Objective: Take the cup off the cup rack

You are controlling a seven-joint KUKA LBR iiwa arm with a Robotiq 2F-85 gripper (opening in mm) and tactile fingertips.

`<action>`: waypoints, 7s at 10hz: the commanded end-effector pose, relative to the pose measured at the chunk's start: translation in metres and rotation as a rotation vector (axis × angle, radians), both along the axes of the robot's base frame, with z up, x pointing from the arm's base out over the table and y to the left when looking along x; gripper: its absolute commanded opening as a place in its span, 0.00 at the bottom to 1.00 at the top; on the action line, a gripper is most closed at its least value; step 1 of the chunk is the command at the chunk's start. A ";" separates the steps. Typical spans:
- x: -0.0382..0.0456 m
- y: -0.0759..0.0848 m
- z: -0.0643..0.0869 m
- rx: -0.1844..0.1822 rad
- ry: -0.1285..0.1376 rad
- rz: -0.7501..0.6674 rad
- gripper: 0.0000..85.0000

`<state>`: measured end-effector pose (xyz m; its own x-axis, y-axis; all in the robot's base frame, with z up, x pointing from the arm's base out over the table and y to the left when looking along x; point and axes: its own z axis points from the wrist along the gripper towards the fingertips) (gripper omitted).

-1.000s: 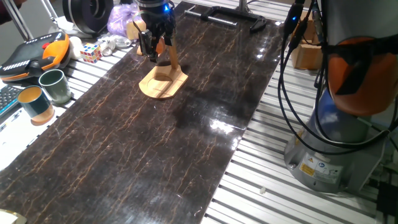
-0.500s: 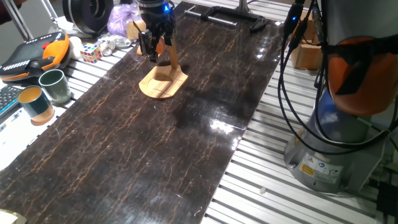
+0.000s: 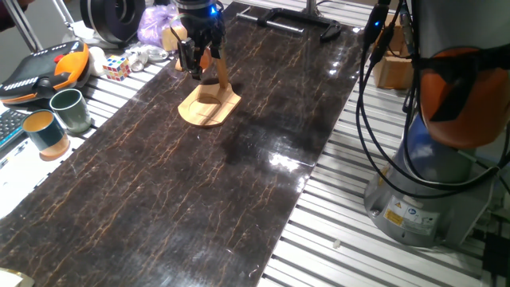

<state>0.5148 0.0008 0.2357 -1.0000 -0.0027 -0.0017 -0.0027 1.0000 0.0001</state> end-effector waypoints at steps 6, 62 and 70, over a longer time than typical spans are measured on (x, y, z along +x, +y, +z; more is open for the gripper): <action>0.0004 0.001 0.002 -0.089 -0.021 -0.218 0.01; 0.0581 0.025 -0.048 -0.427 -0.320 -1.357 0.01; 0.0817 0.034 -0.067 -0.441 -0.359 -1.469 0.01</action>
